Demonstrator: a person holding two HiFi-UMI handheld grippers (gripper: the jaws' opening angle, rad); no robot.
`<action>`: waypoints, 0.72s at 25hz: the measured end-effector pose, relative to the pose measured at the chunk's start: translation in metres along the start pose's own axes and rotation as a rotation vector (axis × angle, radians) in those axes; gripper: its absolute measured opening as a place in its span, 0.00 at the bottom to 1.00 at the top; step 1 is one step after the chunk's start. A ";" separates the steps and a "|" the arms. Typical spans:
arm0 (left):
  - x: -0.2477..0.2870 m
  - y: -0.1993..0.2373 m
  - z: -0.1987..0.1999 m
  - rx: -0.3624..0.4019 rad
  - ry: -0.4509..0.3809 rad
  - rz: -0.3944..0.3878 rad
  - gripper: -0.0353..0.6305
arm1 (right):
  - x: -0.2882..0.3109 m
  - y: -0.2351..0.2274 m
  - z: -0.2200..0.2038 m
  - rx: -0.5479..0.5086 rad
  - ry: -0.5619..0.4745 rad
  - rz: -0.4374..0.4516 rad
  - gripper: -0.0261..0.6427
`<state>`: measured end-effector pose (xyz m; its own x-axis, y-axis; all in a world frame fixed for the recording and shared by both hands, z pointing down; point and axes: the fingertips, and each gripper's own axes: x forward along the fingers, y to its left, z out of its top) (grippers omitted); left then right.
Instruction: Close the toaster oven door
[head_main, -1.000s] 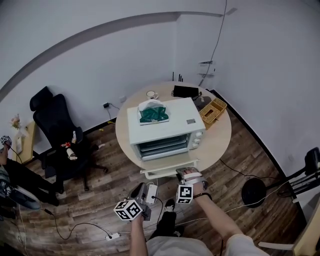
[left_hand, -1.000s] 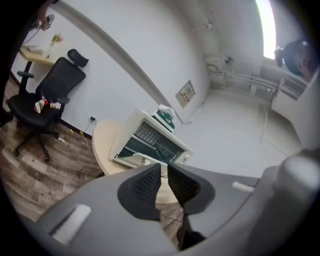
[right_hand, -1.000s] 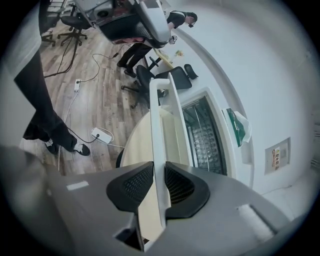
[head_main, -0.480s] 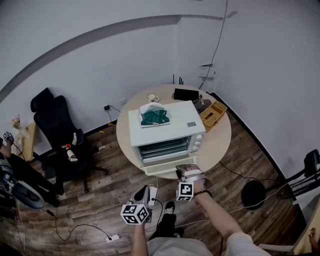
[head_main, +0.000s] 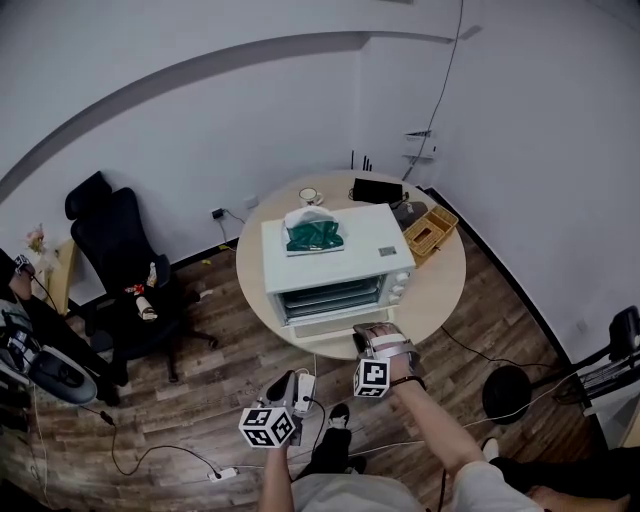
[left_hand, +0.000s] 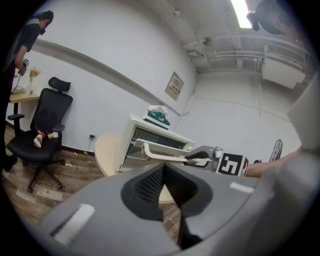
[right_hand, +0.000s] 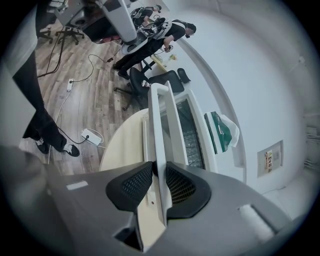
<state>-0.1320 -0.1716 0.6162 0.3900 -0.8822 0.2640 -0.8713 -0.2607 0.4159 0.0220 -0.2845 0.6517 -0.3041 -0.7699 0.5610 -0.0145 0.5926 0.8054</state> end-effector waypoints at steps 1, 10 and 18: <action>0.001 0.001 -0.001 -0.018 -0.001 0.002 0.14 | 0.001 -0.002 0.000 0.002 -0.002 -0.002 0.16; 0.008 -0.002 -0.007 -0.050 0.011 -0.004 0.14 | 0.005 -0.022 0.002 -0.010 -0.012 -0.016 0.16; 0.012 0.007 -0.006 -0.063 0.008 0.008 0.14 | 0.016 -0.041 0.002 -0.018 -0.010 -0.040 0.16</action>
<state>-0.1313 -0.1820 0.6272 0.3854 -0.8809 0.2747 -0.8540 -0.2277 0.4679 0.0156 -0.3200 0.6273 -0.3127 -0.7908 0.5262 -0.0101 0.5567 0.8307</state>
